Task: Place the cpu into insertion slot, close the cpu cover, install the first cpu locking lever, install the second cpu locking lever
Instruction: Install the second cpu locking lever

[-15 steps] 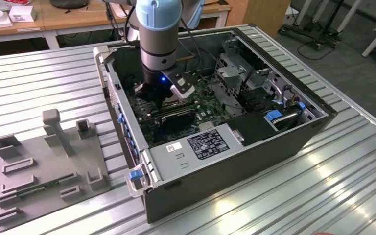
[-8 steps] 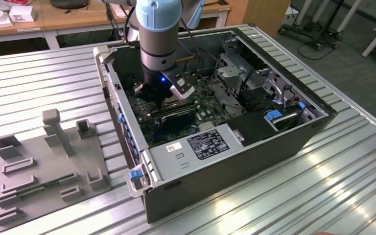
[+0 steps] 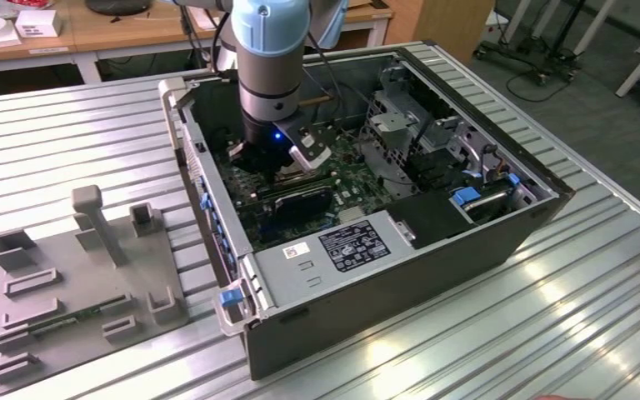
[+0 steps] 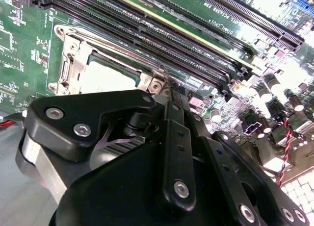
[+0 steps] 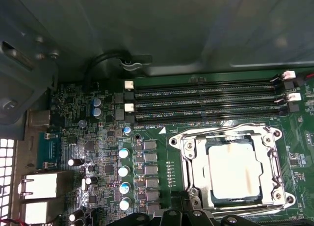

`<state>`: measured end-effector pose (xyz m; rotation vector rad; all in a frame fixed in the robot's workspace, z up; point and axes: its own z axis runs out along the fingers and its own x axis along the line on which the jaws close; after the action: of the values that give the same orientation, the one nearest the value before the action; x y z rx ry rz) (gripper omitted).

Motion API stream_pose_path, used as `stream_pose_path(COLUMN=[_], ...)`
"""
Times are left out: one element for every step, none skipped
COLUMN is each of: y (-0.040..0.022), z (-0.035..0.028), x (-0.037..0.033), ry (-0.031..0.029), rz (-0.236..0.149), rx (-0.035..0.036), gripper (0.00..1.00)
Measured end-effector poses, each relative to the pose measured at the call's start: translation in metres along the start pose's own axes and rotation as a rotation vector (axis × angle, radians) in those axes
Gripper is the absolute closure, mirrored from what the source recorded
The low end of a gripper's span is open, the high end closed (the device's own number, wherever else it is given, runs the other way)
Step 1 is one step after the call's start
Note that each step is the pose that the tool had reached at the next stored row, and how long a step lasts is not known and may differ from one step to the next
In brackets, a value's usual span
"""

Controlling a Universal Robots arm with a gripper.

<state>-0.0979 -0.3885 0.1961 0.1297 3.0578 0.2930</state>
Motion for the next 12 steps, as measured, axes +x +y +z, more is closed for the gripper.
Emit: stream_pose_path(y=[0.0, -0.0001, -0.0001, -0.0002, -0.0003, -0.0009, -0.0011, -0.0011, -0.0012, -0.0012, -0.0013, -0.0013], z=[0.0001, 0.0002, 0.0003, 0.0005, 0.0006, 0.0012, 0.0013, 0.0013, 0.0014, 0.0014, 0.0014, 0.0014], x=[0.0, 0.0, 0.0, 0.0, 0.0, 0.0, 0.0, 0.0, 0.0, 0.0, 0.0, 0.0], ry=[0.0, 0.0, 0.0, 0.0, 0.0, 0.0, 0.0, 0.0, -0.0001, -0.0002, -0.0001, -0.0002], rz=[0.0, 0.0, 0.0, 0.0, 0.0, 0.0, 0.0, 0.0, 0.0, 0.0, 0.0, 0.0], rx=[0.0, 0.0, 0.0, -0.0001, -0.0002, 0.0003, 0.0005, 0.0008, 0.0012, 0.0016, 0.0023, 0.0028], gripper=[0.9, 0.9, 0.9, 0.9, 0.9, 0.9, 0.9, 0.9, 0.9, 0.9, 0.9, 0.9])
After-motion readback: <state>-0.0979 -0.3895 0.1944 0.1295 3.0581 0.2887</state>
